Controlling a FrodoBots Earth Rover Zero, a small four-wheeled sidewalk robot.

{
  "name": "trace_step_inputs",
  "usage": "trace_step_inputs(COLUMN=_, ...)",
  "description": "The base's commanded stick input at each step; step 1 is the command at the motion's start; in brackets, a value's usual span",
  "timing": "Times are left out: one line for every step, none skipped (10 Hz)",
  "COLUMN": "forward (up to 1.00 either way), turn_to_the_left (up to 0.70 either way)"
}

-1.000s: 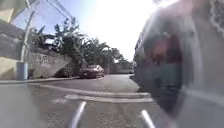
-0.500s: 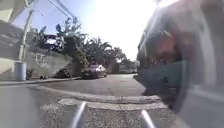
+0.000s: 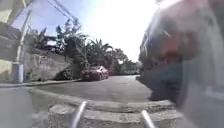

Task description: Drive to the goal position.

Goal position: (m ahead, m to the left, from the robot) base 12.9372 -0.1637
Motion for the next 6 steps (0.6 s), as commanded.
trace_step_inputs(forward=0.5, turn_to_the_left=0.0)
trace_step_inputs(forward=0.5, turn_to_the_left=0.0)
trace_step_inputs(forward=0.5, turn_to_the_left=0.0)
trace_step_inputs(forward=0.5, turn_to_the_left=0.0)
trace_step_inputs(forward=0.5, turn_to_the_left=0.0)
trace_step_inputs(forward=0.4, turn_to_the_left=0.0)
